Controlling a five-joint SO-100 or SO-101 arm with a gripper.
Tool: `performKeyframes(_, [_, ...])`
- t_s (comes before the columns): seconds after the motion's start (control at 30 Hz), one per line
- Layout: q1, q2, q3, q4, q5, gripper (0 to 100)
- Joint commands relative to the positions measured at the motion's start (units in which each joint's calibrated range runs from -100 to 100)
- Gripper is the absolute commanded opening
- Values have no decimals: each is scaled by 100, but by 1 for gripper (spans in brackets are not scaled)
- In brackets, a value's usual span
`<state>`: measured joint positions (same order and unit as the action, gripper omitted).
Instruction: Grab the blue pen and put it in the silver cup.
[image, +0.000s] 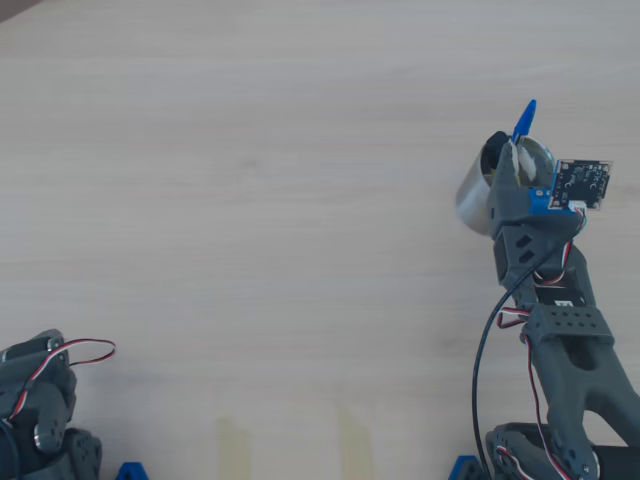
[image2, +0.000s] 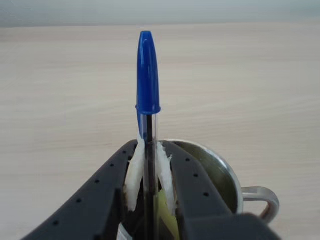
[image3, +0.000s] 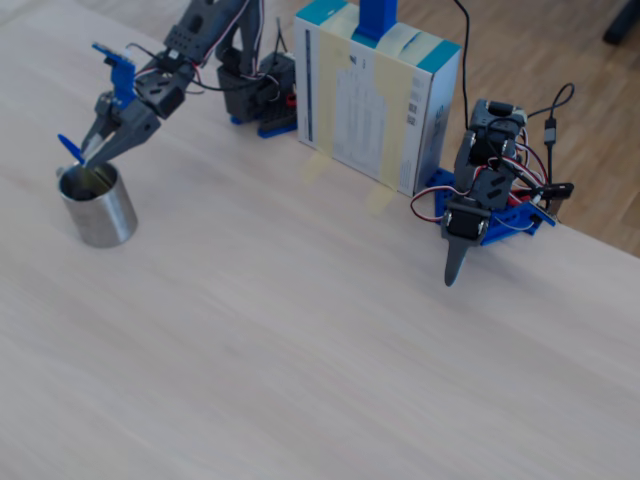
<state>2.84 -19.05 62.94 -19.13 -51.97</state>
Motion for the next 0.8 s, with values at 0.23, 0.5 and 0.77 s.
performKeyframes(0.23, [-31,-48,69,-74,6,2])
performKeyframes(0.5, [-40,-82,78,-31,11,2])
performKeyframes(0.77, [-40,-90,169,-57,11,2])
